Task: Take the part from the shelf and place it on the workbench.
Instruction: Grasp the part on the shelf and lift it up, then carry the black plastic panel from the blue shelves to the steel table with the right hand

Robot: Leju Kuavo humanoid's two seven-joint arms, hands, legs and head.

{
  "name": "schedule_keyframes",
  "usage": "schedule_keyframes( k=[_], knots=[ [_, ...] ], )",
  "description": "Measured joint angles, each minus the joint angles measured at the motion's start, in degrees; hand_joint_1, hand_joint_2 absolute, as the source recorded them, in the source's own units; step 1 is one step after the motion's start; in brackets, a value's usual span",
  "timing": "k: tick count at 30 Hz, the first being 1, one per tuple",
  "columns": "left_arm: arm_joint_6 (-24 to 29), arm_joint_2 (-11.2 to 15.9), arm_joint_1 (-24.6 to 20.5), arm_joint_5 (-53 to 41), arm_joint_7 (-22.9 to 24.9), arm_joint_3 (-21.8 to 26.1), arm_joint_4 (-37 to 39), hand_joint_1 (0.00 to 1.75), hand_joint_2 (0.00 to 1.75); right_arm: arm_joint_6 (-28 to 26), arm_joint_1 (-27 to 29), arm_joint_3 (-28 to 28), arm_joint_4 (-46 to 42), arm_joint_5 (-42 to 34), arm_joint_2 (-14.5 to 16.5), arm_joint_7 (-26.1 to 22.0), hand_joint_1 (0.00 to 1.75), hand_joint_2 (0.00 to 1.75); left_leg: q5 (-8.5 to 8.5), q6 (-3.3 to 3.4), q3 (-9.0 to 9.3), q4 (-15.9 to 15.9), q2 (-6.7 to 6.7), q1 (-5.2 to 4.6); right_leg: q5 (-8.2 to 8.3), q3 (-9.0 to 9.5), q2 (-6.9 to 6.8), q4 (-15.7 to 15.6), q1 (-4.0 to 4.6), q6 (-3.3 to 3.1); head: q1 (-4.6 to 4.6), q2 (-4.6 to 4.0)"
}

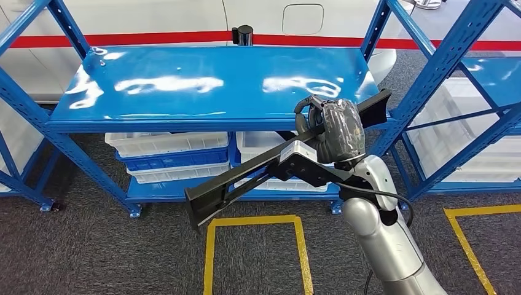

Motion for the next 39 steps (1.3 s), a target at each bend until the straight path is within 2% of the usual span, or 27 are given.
schedule_keyframes(
  k=[1,2,3,5,6,7,10,11,12,13,15,17,19,21,22,24,26,27,28,29,30,31,33,35,36,37,39],
  knots=[
    [0.1,0.02,0.02,-0.11,0.14,-0.01,0.0,0.0,1.75,0.28,0.02,-0.38,-0.34,0.07,0.16,0.0,1.75,1.75,0.59,-0.3,-0.52,0.07,-0.05,-0.09,0.0,3.46,0.03,-4.98,0.13,-0.17,-0.01,0.0],
    [0.21,0.03,0.04,-0.17,0.25,-0.01,0.0,0.0,1.75,0.49,0.08,-0.73,-0.69,0.16,0.31,0.03,1.75,1.75,1.17,-0.63,-0.81,0.04,-0.09,-0.18,-0.43,5.95,0.09,-8.74,0.29,-0.56,-0.05,0.0],
    [0.32,0.07,0.08,-0.19,0.35,-0.01,0.0,0.0,1.75,0.67,0.15,-1.04,-1.04,0.3,0.45,0.06,1.75,1.75,1.72,-0.95,-0.96,-0.02,-0.13,-0.27,-1.01,7.37,0.17,-11.22,0.47,-1.01,-0.1,0.01],
    [0.55,0.15,0.25,-0.11,0.55,0.01,0.0,0.0,1.75,0.99,0.48,-1.54,-1.48,0.61,0.68,0.18,1.75,1.75,2.58,-1.59,-1.14,-0.12,-0.17,-0.32,-0.95,7.26,0.25,-12.15,0.48,-1.84,-0.19,0.01],
    [0.67,0.22,0.4,-0.03,0.69,0.01,0.0,0.0,1.75,1.07,0.69,-1.77,-1.69,0.75,0.84,0.26,1.75,1.75,2.02,-1.92,-1.42,0.41,-0.15,-0.25,-0.51,6.84,0.19,-12.11,0.25,-2.29,-0.21,0.0],
    [0.78,0.27,0.6,0.08,0.85,0.02,0.0,0.0,1.75,1.11,0.94,-1.97,-1.95,0.83,1.01,0.36,1.75,1.75,0.34,-2.25,-1.83,1.72,-0.16,-0.16,0.04,6.45,0.1,-12.09,0.03,-2.91,-0.23,0.0],
    [1.12,0.33,1.0,0.27,1.38,0.05,0.0,0.0,1.75,1.1,1.68,-2.54,-2.86,0.76,1.47,0.54,1.75,1.75,-8.45,-2.95,-4.0,11.36,-0.2,0.04,1.99,4.68,-0.04,-11.97,0.01,-4.09,-0.28,0.01],
    [1.29,0.33,1.05,0.31,1.51,0.05,0.0,0.0,1.75,1.09,1.96,-2.72,-3.04,0.72,1.55,0.56,1.75,1.75,-10.1,-3.06,-4.51,14.78,-0.22,0.06,2.59,3.91,-0.05,-11.88,0.13,-4.08,-0.28,0.01],
    [1.5,0.34,1.08,0.36,1.61,0.05,0.0,0.0,1.75,1.09,2.27,-2.89,-3.13,0.68,1.62,0.59,1.75,1.75,-10.34,-3.1,-4.35,16.8,-0.21,0.07,3.14,3.09,-0.06,-11.74,0.22,-4.01,-0.28,0.0],
    [1.69,0.36,1.13,0.43,1.63,0.05,0.0,0.0,1.75,1.09,2.55,-3.04,-3.16,0.68,1.68,0.61,1.75,1.75,-9.42,-3.08,-3.24,16.79,-0.21,0.08,3.57,2.31,-0.06,-11.53,0.25,-3.86,-0.29,0.0],
    [1.92,0.38,1.18,0.56,1.64,0.07,0.0,0.0,1.75,1.09,2.88,-3.33,-3.25,0.66,1.79,0.61,1.75,1.75,-6.82,-2.81,1.7,10.95,-0.23,0.1,4.21,0.94,-0.07,-10.88,0.24,-3.52,-0.3,0.0],
    [1.96,0.42,1.17,0.61,1.64,0.07,0.0,0.0,1.75,1.09,2.96,-3.61,-3.45,0.64,1.87,0.61,1.75,1.75,-6.57,-2.39,6.63,3.54,-0.35,-0.05,4.74,-0.05,-0.08,-10.3,0.47,-2.93,-0.27,0.01],
    [1.97,0.43,1.21,0.63,1.63,0.07,0.0,0.0,1.75,1.09,2.98,-3.74,-3.64,0.63,1.93,0.6,1.75,1.75,-7.07,-1.82,8.01,0.71,-0.45,-0.43,5.48,-0.66,-0.11,-10.16,0.58,-2.06,-0.21,0.01],
    [1.99,0.38,1.27,0.69,1.63,0.07,0.02,0.0,1.75,1.09,3.08,-3.8,-3.74,0.65,1.93,0.59,1.75,1.75,-6.16,-0.78,7.28,0.17,-0.24,-0.54,5.79,-1.28,-0.09,-10.01,0.52,-1.32,-0.23,0.01],
    [2.04,0.38,1.26,0.74,1.63,0.08,0.02,0.0,1.75,1.19,3.12,-3.85,-3.75,0.73,1.92,0.61,1.75,1.75,-5.49,-0.14,6.8,-0.1,-0.09,-0.46,4.93,-1.94,-0.04,-9.18,0.52,-1.27,-0.2,0.0],
    [2.16,0.45,1.23,0.79,1.53,0.09,0.02,0.0,1.75,1.74,3.12,-3.91,-3.74,1.23,1.79,0.78,1.75,1.75,-4.1,0.71,5.58,-0.4,0.16,-0.31,0.88,-4.01,0.05,-4.24,0.43,-1.71,-0.09,0.0],
    [2.23,0.53,1.25,0.77,1.29,0.11,0.0,0.0,1.75,2.92,3.03,-3.8,-3.54,2.1,1.44,1.33,1.75,1.75,-2.84,0.91,3.9,-0.38,0.22,-0.37,-3.1,-5.97,0.09,3.31,0.29,-1.71,0.03,0.01],
    [2.23,0.54,1.26,0.74,1.16,0.11,0.0,0.0,1.75,3.63,3.0,-3.7,-3.33,2.51,1.15,1.67,1.75,1.75,-2.22,0.86,3.06,-0.35,0.25,-0.37,-3.71,-6.15,0.09,5.75,0.18,-1.29,0.03,0.01],
    [2.25,0.55,1.29,0.72,1.05,0.11,0.0,0.0,1.75,4.25,2.97,-3.6,-3.08,2.81,0.8,1.91,1.75,1.75,-1.62,0.73,2.27,-0.33,0.26,-0.33,-3.23,-5.42,0.09,6.23,0.06,-0.64,0.03,0.01],
    [2.26,0.56,1.34,0.7,0.98,0.11,0.0,0.0,1.75,4.79,2.92,-3.5,-2.82,3.01,0.45,2.05,1.75,1.75,-1.06,0.56,1.57,-0.3,0.25,-0.27,-1.96,-3.67,0.08,4.48,-0.07,0.06,0.03,0.01],
    [2.29,0.58,1.41,0.7,0.91,0.11,0.0,0.0,1.75,5.27,2.85,-3.41,-2.59,3.19,0.15,2.14,1.75,1.75,-0.53,0.31,0.94,-0.25,0.22,-0.2,-0.55,-1.01,0.08,0.87,-0.21,0.61,0.04,0.01],
    [2.35,0.64,1.49,0.73,0.84,0.11,0.0,0.0,1.75,5.67,2.74,-3.31,-2.38,3.34,-0.07,2.17,1.75,1.75,-0.04,-0.01,0.37,-0.17,0.19,-0.21,0.14,2.09,0.08,-3.67,-0.24,0.81,0.04,0.01],
    [2.47,0.78,1.7,0.79,0.68,0.11,0.01,0.0,1.75,6.23,2.62,-3.05,-2.04,3.67,-0.32,2.19,1.75,1.75,1.06,-0.69,-0.39,-0.18,0.21,-0.29,0.09,6.43,0.23,-10.77,0.12,0.24,-0.01,0.01],
    [2.61,0.94,2.01,0.84,0.47,0.11,0.02,0.0,1.75,6.47,2.61,-2.71,-1.76,3.81,-0.53,2.19,1.75,1.75,2.3,-1.29,-0.72,-0.53,0.22,-0.34,-0.01,6.84,0.4,-12.48,0.57,-0.5,-0.04,0.01],
    [2.7,1.04,2.22,0.86,0.36,0.11,0.01,0.0,1.75,6.5,2.63,-2.57,-1.63,3.74,-0.63,2.17,1.75,1.75,2.39,-1.59,-0.94,-0.62,0.17,-0.29,0.45,6.44,0.38,-12.37,0.23,-0.85,-0.03,0.01],
    [2.76,1.13,2.45,0.85,0.28,0.11,0.01,0.0,1.75,6.45,2.63,-2.47,-1.58,3.54,-0.69,2.13,1.75,1.75,1.56,-1.91,-1.34,-0.06,0.11,-0.25,0.86,6.07,0.35,-12.39,-0.03,-1.37,-0.08,0.01],
    [2.82,1.24,2.84,0.73,0.12,0.11,0.01,0.0,1.75,6.22,2.79,-2.42,-1.54,2.94,-0.73,1.94,1.75,1.75,-2.98,-2.49,-3.04,4.68,0.02,-0.1,1.74,5.21,0.18,-12.37,-0.52,-2.64,-0.21,0.01]
  ],
)
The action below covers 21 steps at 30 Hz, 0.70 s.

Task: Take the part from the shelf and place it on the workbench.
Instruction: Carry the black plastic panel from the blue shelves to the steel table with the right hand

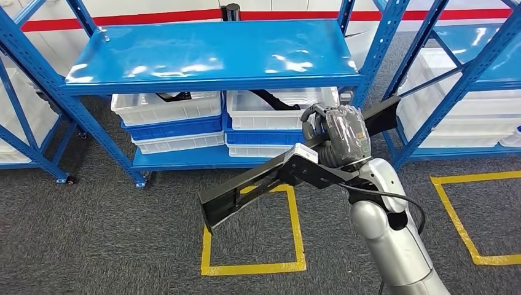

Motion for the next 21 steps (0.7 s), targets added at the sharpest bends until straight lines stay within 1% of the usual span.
schedule_keyframes(
  k=[1,2,3,4,5,6,7,8,9,10,12,13,14,15,16,17,18,19,20,21],
  knots=[
    [0.0,0.01,0.14,-0.09,-0.07,0.0,0.01,0.0,1.75,-0.16,0.23,0.0,-0.01,-0.26,-0.02,-0.11,1.75,1.75,-2.88,-0.21,-1.19,4.22,-0.03,0.04,0.36,-0.55,-0.1,0.13,0.21,-0.49,-0.05,0.0],
    [0.0,0.01,0.25,-0.17,-0.15,0.0,0.01,0.0,1.75,-0.29,0.6,0.0,-0.01,-0.42,-0.04,-0.2,1.75,1.75,-5.09,-0.37,-2.26,8.55,-0.04,0.1,0.68,-1.12,-0.23,0.3,0.34,-0.8,-0.08,0.0],
    [0.0,0.01,0.32,-0.25,-0.2,0.0,0.02,0.0,1.75,-0.42,1.06,0.0,-0.01,-0.49,-0.08,-0.26,1.75,1.75,-6.22,-0.48,-2.74,11.66,-0.05,0.15,0.95,-1.65,-0.33,0.5,0.46,-0.97,-0.07,0.0],
    [-0.01,0.0,0.39,-0.3,-0.23,0.0,0.02,0.0,1.75,-0.51,1.55,0.0,-0.01,-0.52,-0.13,-0.28,1.75,1.75,-6.27,-0.52,-2.26,12.77,-0.05,0.19,1.14,-2.15,-0.39,0.76,0.53,-0.95,-0.08,0.0],
    [-0.01,0.01,0.44,-0.36,-0.27,0.01,0.02,0.0,1.75,-0.58,2.01,-0.01,-0.05,-0.53,-0.2,-0.29,1.75,1.75,-5.35,-0.47,-0.62,11.39,-0.04,0.23,1.25,-2.56,-0.41,1.05,0.55,-0.88,-0.08,-0.01],
    [-0.02,0.01,0.46,-0.44,-0.31,0.01,0.01,0.0,1.75,-0.65,2.38,-0.03,-0.15,-0.53,-0.27,-0.3,1.75,1.75,-3.95,-0.29,2.02,7.89,-0.09,0.25,1.29,-2.9,-0.39,1.4,0.56,-0.82,-0.08,-0.01],
    [-0.04,0.04,0.45,-0.56,-0.34,0.01,0.01,0.0,1.75,-0.74,2.66,-0.07,-0.27,-0.53,-0.32,-0.3,1.75,1.75,-3.13,0.01,4.73,3.91,-0.26,0.24,1.33,-3.29,-0.38,1.73,0.59,-0.75,-0.08,-0.01],
    [-0.05,0.07,0.43,-0.69,-0.37,0.01,0.01,0.0,1.75,-0.86,2.84,-0.1,-0.42,-0.53,-0.36,-0.31,1.75,1.75,-2.53,0.32,6.89,0.45,-0.41,0.16,1.45,-3.66,-0.37,2.06,0.73,-0.56,-0.06,-0.01],
    [-0.07,0.1,0.43,-0.81,-0.38,-0.01,0.01,0.0,1.75,-0.99,3.01,-0.13,-0.55,-0.53,-0.37,-0.32,1.75,1.75,-2.31,0.64,8.15,-1.81,-0.55,0.01,1.67,-4.03,-0.36,2.31,0.8,-0.21,-0.03,0.0],
    [-0.08,0.14,0.44,-0.9,-0.37,-0.03,0.01,0.0,1.75,-1.1,3.14,-0.15,-0.66,-0.53,-0.37,-0.33,1.75,1.75,-2.44,0.92,8.42,-2.6,-0.65,-0.19,1.98,-4.41,-0.36,2.39,0.81,0.25,-0.01,0.0],
    [-0.07,0.16,0.48,-0.92,-0.34,-0.03,0.02,0.0,1.75,-1.19,3.36,-0.18,-0.78,-0.53,-0.39,-0.36,1.75,1.75,-1.68,1.59,8.15,-3.17,-0.52,-0.43,2.57,-4.87,-0.27,2.34,0.67,1.35,0.0,0.0],
    [-0.05,0.16,0.43,-0.91,-0.32,-0.03,0.02,0.0,1.75,-1.19,3.36,-0.21,-0.8,-0.52,-0.43,-0.39,1.75,1.75,-1.31,1.94,8.17,-3.77,-0.42,-0.37,2.26,-5.2,-0.23,2.53,0.61,1.64,-0.02,0.0],
    [-0.03,0.16,0.37,-0.86,-0.32,-0.02,0.01,0.0,1.75,-1.14,3.27,-0.22,-0.78,-0.51,-0.48,-0.44,1.75,1.75,-0.86,2.4,8.08,-4.41,-0.3,-0.25,1.28,-5.75,-0.17,3.45,0.62,1.71,0.08,0.0],
    [0.0,0.15,0.31,-0.72,-0.32,-0.02,0.01,0.0,1.75,-1.09,3.11,-0.22,-0.73,-0.5,-0.54,-0.55,1.75,1.75,-0.43,2.74,7.87,-5.03,-0.18,-0.07,-0.5,-6.64,-0.13,5.64,0.65,1.53,0.18,0.0],
    [0.03,0.15,0.28,-0.54,-0.32,-0.02,0.01,0.0,1.75,-1.04,2.94,-0.2,-0.65,-0.48,-0.58,-0.68,1.75,1.75,-0.02,2.96,7.45,-5.31,-0.11,-0.02,-2.71,-7.83,-0.1,8.99,0.56,1.29,0.27,0.0],
    [0.07,0.14,0.33,-0.36,-0.32,-0.01,0.0,0.0,1.75,-0.97,2.8,-0.17,-0.52,-0.46,-0.6,-0.83,1.75,1.75,0.5,3.12,6.8,-5.35,-0.04,0.01,-4.82,-9.02,-0.08,12.98,0.51,1.17,0.37,0.0],
    [0.1,0.11,0.39,-0.17,-0.33,0.01,0.01,0.0,1.75,-0.92,2.72,-0.16,-0.37,-0.45,-0.6,-1.0,1.75,1.75,1.02,3.07,6.13,-5.33,0.02,0.04,-6.31,-9.87,-0.07,16.61,0.42,1.29,0.37,0.0],
    [0.11,0.05,0.43,-0.02,-0.35,0.02,0.01,0.0,1.75,-0.88,2.63,-0.14,-0.2,-0.44,-0.59,-1.15,1.75,1.75,1.57,2.95,5.46,-5.31,0.08,0.09,-6.74,-9.97,-0.07,18.68,0.29,1.72,0.38,0.0],
    [0.13,0.01,0.45,0.12,-0.39,0.04,0.01,0.0,1.75,-0.81,2.4,-0.1,0.04,-0.46,-0.56,-1.31,1.75,1.75,2.13,2.73,4.75,-5.25,0.11,0.18,-6.12,-9.09,-0.08,18.67,0.11,2.43,0.37,0.0],
    [0.14,-0.04,0.45,0.28,-0.47,0.09,0.02,0.0,1.75,-0.75,1.98,-0.04,0.31,-0.51,-0.52,-1.48,1.75,1.75,2.72,2.44,3.97,-5.13,0.12,0.32,-4.81,-7.22,-0.08,16.57,-0.12,3.3,0.38,0.0]
  ],
)
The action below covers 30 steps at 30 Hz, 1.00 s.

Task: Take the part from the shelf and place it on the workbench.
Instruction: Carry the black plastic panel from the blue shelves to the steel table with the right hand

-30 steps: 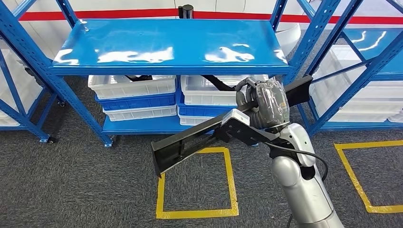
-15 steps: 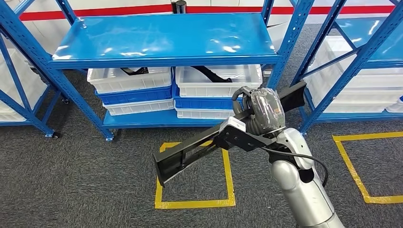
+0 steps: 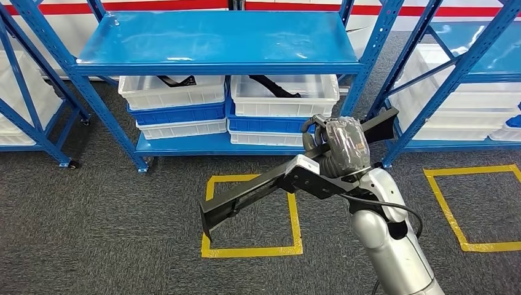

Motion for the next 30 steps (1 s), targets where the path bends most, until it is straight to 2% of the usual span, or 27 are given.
schedule_keyframes(
  k=[1,2,3,4,5,6,7,8,9,11,12,13,14,15,16,17,18,19,20,23,30],
  knots=[
    [0.01,-0.02,-0.01,0.17,-0.11,0.09,-0.01,0.0,1.75,0.04,-0.58,0.07,0.31,-0.1,0.08,-0.16,1.75,1.75,0.58,-0.4,-0.8,0.23,-0.01,0.12,1.32,2.72,0.0,-3.75,-0.28,0.78,0.0,0.0],
    [0.04,-0.01,0.0,0.33,-0.2,0.2,-0.02,0.0,1.75,0.09,-1.25,0.17,0.62,-0.22,0.19,-0.33,1.75,1.75,1.1,-0.83,-1.6,0.58,-0.03,0.16,1.89,5.76,0.04,-8.28,-0.36,1.21,0.04,0.0],
    [0.09,-0.01,0.02,0.46,-0.27,0.31,-0.03,0.0,1.75,0.1,-1.77,0.25,0.83,-0.36,0.29,-0.49,1.75,1.75,1.68,-1.25,-2.22,0.83,-0.06,0.16,1.94,8.0,0.15,-11.84,-0.29,1.03,0.03,0.0],
    [0.19,0.01,0.06,0.56,-0.32,0.44,-0.04,0.0,1.75,0.11,-2.1,0.33,1.02,-0.5,0.38,-0.64,1.75,1.75,2.29,-1.59,-2.62,0.99,-0.09,0.09,1.65,9.2,0.28,-14.18,-0.16,0.57,0.06,0.0],
    [0.32,0.02,0.13,0.6,-0.33,0.56,-0.04,0.0,1.75,0.13,-2.27,0.43,1.17,-0.6,0.44,-0.75,1.75,1.75,2.94,-1.86,-2.85,0.91,-0.15,0.04,1.41,9.39,0.4,-15.04,0.14,-0.05,0.04,0.0],
    [0.44,0.0,0.27,0.61,-0.34,0.69,-0.04,0.0,1.75,0.14,-2.3,0.5,1.35,-0.7,0.48,-0.82,1.75,1.75,3.61,-2.14,-2.98,0.69,-0.21,0.05,1.69,8.73,0.43,-14.82,0.2,-0.82,0.0,0.0],
    [0.57,0.0,0.43,0.61,-0.35,0.8,-0.04,0.0,1.75,0.14,-2.37,0.57,1.56,-0.78,0.5,-0.86,1.75,1.75,3.48,-2.41,-3.21,0.75,-0.24,0.14,2.15,8.14,0.33,-14.67,-0.01,-1.47,-0.04,0.0],
    [0.64,-0.01,0.57,0.6,-0.33,0.87,-0.03,0.0,1.75,0.15,-2.43,0.64,1.74,-0.88,0.56,-0.88,1.75,1.75,2.07,-2.65,-3.57,1.52,-0.26,0.23,2.74,7.55,0.21,-14.52,-0.13,-2.29,-0.14,0.0],
    [0.68,-0.02,0.7,0.57,-0.32,0.9,-0.03,0.0,1.75,0.14,-2.48,0.67,1.89,-1.01,0.61,-0.89,1.75,1.75,-0.56,-2.87,-4.15,3.49,-0.27,0.31,3.48,6.93,0.08,-14.53,-0.27,-3.17,-0.22,0.0],
    [0.71,0.03,0.76,0.49,-0.28,0.91,-0.02,0.0,1.75,0.08,-2.44,0.75,2.02,-1.37,0.71,-0.92,1.75,1.75,-7.33,-3.07,-5.6,10.56,-0.31,0.38,5.1,5.36,-0.03,-14.45,-0.01,-4.28,-0.37,0.0],
    [0.7,0.06,0.76,0.42,-0.28,0.92,-0.02,0.0,1.75,0.02,-2.34,0.79,2.04,-1.54,0.72,-0.93,1.75,1.75,-9.42,-3.1,-6.15,14.52,-0.34,0.38,5.91,4.44,-0.05,-14.4,0.22,-4.51,-0.38,0.0],
    [0.69,0.08,0.76,0.3,-0.27,0.92,-0.02,0.0,1.75,-0.06,-2.17,0.84,2.08,-1.67,0.72,-0.93,1.75,1.75,-9.99,-3.06,-6.18,17.47,-0.35,0.38,6.7,3.42,-0.06,-14.32,0.42,-4.55,-0.39,0.0],
    [0.68,0.09,0.77,0.17,-0.25,0.93,-0.02,0.0,1.75,-0.16,-1.96,0.87,2.12,-1.74,0.71,-0.93,1.75,1.75,-9.28,-2.97,-5.48,18.87,-0.35,0.39,7.45,2.4,-0.07,-14.26,0.58,-4.54,-0.39,0.0],
    [0.67,0.08,0.76,0.04,-0.21,0.93,-0.03,0.0,1.75,-0.27,-1.73,0.91,2.14,-1.81,0.69,-0.92,1.75,1.75,-7.75,-2.79,-3.75,18.16,-0.35,0.39,8.17,1.44,-0.07,-14.22,0.69,-4.46,-0.39,0.0],
    [0.67,0.09,0.74,-0.1,-0.15,0.94,-0.03,0.0,1.75,-0.38,-1.49,0.93,2.14,-1.85,0.66,-0.92,1.75,1.75,-6.47,-2.54,-0.82,15.23,-0.38,0.39,8.88,0.61,-0.04,-14.17,0.77,-4.32,-0.4,0.0],
    [0.67,0.11,0.69,-0.24,-0.05,0.94,-0.06,0.0,1.75,-0.5,-1.26,0.95,2.1,-1.91,0.63,-0.92,1.75,1.75,-6.33,-2.26,2.77,10.88,-0.48,0.33,9.51,-0.04,0.0,-14.14,0.9,-4.12,-0.4,0.0],
    [0.67,0.13,0.63,-0.36,0.03,0.94,-0.09,0.0,1.75,-0.64,-1.08,0.95,2.03,-1.97,0.58,-0.92,1.75,1.75,-7.02,-2.01,6.18,6.19,-0.61,0.24,10.09,-0.46,0.01,-14.11,1.03,-3.82,-0.35,0.0],
    [0.67,0.15,0.57,-0.45,0.13,0.93,-0.12,0.0,1.75,-0.78,-0.94,0.95,1.95,-2.03,0.53,-0.92,1.75,1.75,-7.89,-1.76,8.58,2.65,-0.72,0.05,10.7,-0.64,-0.02,-14.23,1.11,-3.44,-0.27,0.0],
    [0.67,0.15,0.54,-0.5,0.25,0.92,-0.15,0.0,1.75,-0.91,-0.81,0.96,1.88,-2.13,0.49,-0.93,1.75,1.75,-8.57,-1.55,9.67,0.64,-0.77,-0.22,11.32,-0.76,-0.05,-14.41,1.1,-3.02,-0.25,0.0],
    [0.68,0.16,0.55,-0.49,0.6,0.92,-0.15,0.0,1.75,-1.15,-0.48,1.02,1.82,-2.38,0.44,-0.94,1.75,1.75,-7.74,-0.87,9.19,0.03,-0.68,-0.76,12.88,-1.01,-0.05,-15.07,0.87,-2.06,-0.21,0.0],
    [0.69,0.17,0.55,-0.49,0.67,0.92,-0.15,0.0,1.75,-1.17,-0.39,1.02,1.82,-2.4,0.44,-0.94,1.75,1.75,-7.49,-0.73,8.95,-0.05,-0.65,-0.77,13.08,-1.07,-0.01,-15.16,0.92,-1.91,-0.18,0.0]
  ],
)
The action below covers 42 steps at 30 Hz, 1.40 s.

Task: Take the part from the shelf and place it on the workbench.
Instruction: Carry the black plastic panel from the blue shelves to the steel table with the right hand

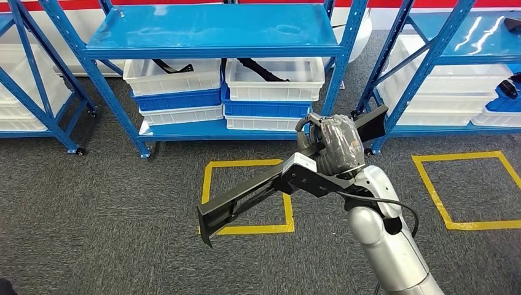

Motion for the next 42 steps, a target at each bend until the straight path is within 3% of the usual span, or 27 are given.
schedule_keyframes(
  k=[3,5,7,8,9,10,11,12,13,14,16,17,18,19,21,23,24,27,29,31,33,40,42],
  knots=[
    [0.0,-0.04,0.02,0.0,0.12,0.0,0.02,0.0,1.75,0.0,0.2,0.0,0.0,-0.01,-0.05,0.0,1.75,1.75,0.48,0.2,-0.64,-0.32,0.12,0.12,0.27,-0.17,0.1,-0.06,0.19,0.2,0.01,0.0],
    [0.04,-0.09,0.03,0.07,0.27,0.02,0.04,0.0,1.75,-0.01,0.44,0.05,0.0,-0.02,-0.12,-0.05,1.75,1.75,1.26,0.53,-1.06,-0.61,0.41,0.35,-0.74,-0.76,0.13,0.51,0.15,0.06,-0.09,0.0],
    [0.24,-0.11,0.01,0.28,0.62,0.17,0.03,0.0,1.75,-0.03,0.59,0.25,0.09,0.04,-0.14,-0.2,1.75,1.75,2.79,1.07,-2.45,-0.73,0.68,0.45,-5.44,-2.41,0.12,4.44,0.04,-0.82,0.01,0.0],
    [0.47,-0.18,0.0,0.54,0.84,0.36,0.01,0.0,1.75,-0.04,0.56,0.41,0.32,0.24,0.03,-0.42,1.75,1.75,4.07,1.21,-4.01,-0.72,0.74,0.39,-8.21,-3.18,0.12,9.01,0.03,-0.89,0.1,0.0],
    [0.83,-0.36,0.0,0.99,1.04,0.76,0.0,0.0,1.75,0.01,0.12,0.7,0.89,0.51,0.57,-0.67,1.75,1.75,5.92,1.14,-6.31,-0.61,0.9,0.39,-9.28,-2.04,0.13,11.78,-0.05,-0.34,0.2,0.0],
    [1.16,-0.59,-0.01,1.49,0.97,1.29,-0.02,0.0,1.75,0.15,-1.01,1.13,1.73,0.73,1.42,-0.93,1.75,1.75,7.97,0.62,-8.46,-0.52,1.0,0.31,-10.32,1.75,0.16,9.74,0.01,-0.14,0.15,0.0],
    [1.44,-0.78,0.03,2.14,0.45,2.02,-0.04,0.0,1.75,0.48,-2.5,1.64,2.82,0.81,2.36,-1.17,1.75,1.75,10.24,-0.21,-10.62,-0.54,1.06,0.4,-10.58,5.3,0.16,7.18,-0.14,-0.41,0.09,0.0],
    [1.51,-0.88,0.1,2.61,-0.23,2.66,-0.05,0.0,1.75,0.86,-4.06,2.08,3.75,0.68,3.16,-1.19,1.75,1.75,11.11,-1.04,-12.07,-0.29,1.06,0.51,-10.09,8.77,0.13,2.11,-0.21,-1.11,0.03,0.0],
    [1.35,-0.87,0.19,2.86,-0.99,3.08,-0.07,0.0,1.75,1.2,-5.25,2.39,4.33,0.39,3.6,-1.08,1.75,1.75,10.21,-1.78,-12.88,0.67,0.97,0.59,-10.75,10.25,0.09,-1.35,-0.21,-2.5,-0.04,0.0],
    [1.14,-0.82,0.29,2.96,-1.66,3.32,-0.07,0.0,1.75,1.44,-5.76,2.52,4.62,0.07,3.7,-0.86,1.75,1.75,7.71,-2.27,-13.7,2.86,0.85,0.78,-9.8,9.4,0.01,-1.32,-0.36,-3.27,-0.06,0.0],
    [0.71,-0.69,0.36,2.72,-2.16,3.34,-0.07,0.0,1.75,1.51,-5.88,2.58,4.63,-0.35,3.64,-0.27,1.75,1.75,1.56,-2.77,-15.66,10.54,0.67,0.82,-8.39,8.05,-0.05,-1.22,-0.24,-3.67,-0.09,0.0],
    [0.56,-0.61,0.37,2.53,-2.32,3.34,-0.07,0.0,1.75,1.51,-5.75,2.58,4.61,-0.44,3.58,0.02,1.75,1.75,0.12,-2.95,-16.39,14.31,0.61,0.83,-7.77,7.4,-0.06,-1.16,-0.18,-3.62,-0.1,0.0],
    [0.39,-0.53,0.4,2.31,-2.41,3.34,-0.07,0.0,1.75,1.51,-5.48,2.55,4.57,-0.48,3.46,0.29,1.75,1.75,0.07,-3.01,-16.36,16.6,0.59,0.84,-7.23,6.73,-0.06,-1.09,-0.13,-3.48,-0.11,0.0],
    [0.23,-0.47,0.42,2.03,-2.48,3.34,-0.07,0.0,1.75,1.5,-5.11,2.47,4.45,-0.48,3.3,0.59,1.75,1.75,0.95,-2.97,-15.22,16.64,0.59,0.86,-6.77,6.11,-0.06,-1.03,-0.11,-3.31,-0.11,0.0],
    [-0.03,-0.38,0.44,1.49,-2.63,3.34,-0.09,0.0,1.75,1.46,-4.22,2.15,3.86,-0.42,2.83,1.18,1.75,1.75,2.84,-2.62,-9.46,10.16,0.51,0.92,-6.11,5.28,-0.05,-0.92,-0.1,-2.84,-0.11,0.0],
    [-0.18,-0.3,0.42,1.0,-2.84,3.33,-0.13,0.0,1.75,1.37,-3.42,1.61,2.73,-0.31,2.26,1.68,1.75,1.75,2.75,-2.09,-3.76,2.25,0.29,0.81,-5.66,4.87,-0.11,-0.79,0.16,-2.23,-0.07,0.0],
    [-0.21,-0.27,0.42,0.79,-2.92,3.32,-0.15,0.0,1.75,1.34,-3.08,1.36,2.19,-0.27,1.98,1.86,1.75,1.75,2.36,-1.82,-2.48,0.25,0.2,0.65,-5.44,4.74,-0.15,-0.75,0.26,-1.89,-0.04,0.0],
    [-0.28,-0.25,0.44,0.49,-3.01,3.31,-0.15,0.0,1.75,1.31,-2.13,0.66,1.05,-0.24,1.23,2.14,1.75,1.75,2.74,-0.51,-2.53,-0.84,0.41,0.35,-5.1,4.1,-0.17,-0.43,0.3,-0.84,0.02,0.0],
    [-0.34,-0.22,0.44,0.28,-3.01,3.31,-0.16,0.0,1.75,1.29,-1.69,0.33,0.49,-0.19,0.78,2.23,1.75,1.75,3.11,-0.09,-3.02,-1.05,0.54,0.14,-5.68,3.55,-0.08,-0.2,0.48,-1.31,0.17,0.0],
    [-0.42,-0.17,0.44,0.01,-3.01,3.31,-0.17,0.0,1.75,1.27,-1.04,0.0,-0.11,-0.1,0.48,2.43,1.75,1.75,3.14,-0.05,-3.63,-0.64,0.45,-0.4,-5.13,3.34,0.0,-0.68,0.47,-1.5,0.29,0.0],
    [-0.54,-0.18,0.45,-0.11,-3.01,3.31,-0.17,0.0,1.75,1.22,-0.15,-0.51,-0.81,-0.04,0.25,2.62,1.75,1.75,3.49,0.39,-4.13,-0.43,0.4,-0.67,-3.96,3.16,0.03,-1.01,0.25,-0.96,0.25,0.0],
    [-0.45,-0.32,0.5,0.4,-3.14,3.32,-0.17,0.0,1.75,1.17,2.26,-2.19,-2.75,-0.07,-0.24,2.23,1.75,1.75,4.0,0.78,-4.72,-0.33,0.38,-0.96,-3.33,2.86,0.02,-1.14,-0.06,-0.39,0.24,0.0],
    [-0.23,-0.33,0.49,0.56,-3.25,3.32,-0.17,0.0,1.75,1.07,2.41,-2.41,-2.92,0.27,-0.24,1.98,1.75,1.75,4.12,1.12,-4.83,-0.27,0.34,-1.09,-2.93,3.01,-0.04,-1.48,-0.38,0.09,0.19,0.0]
  ],
)
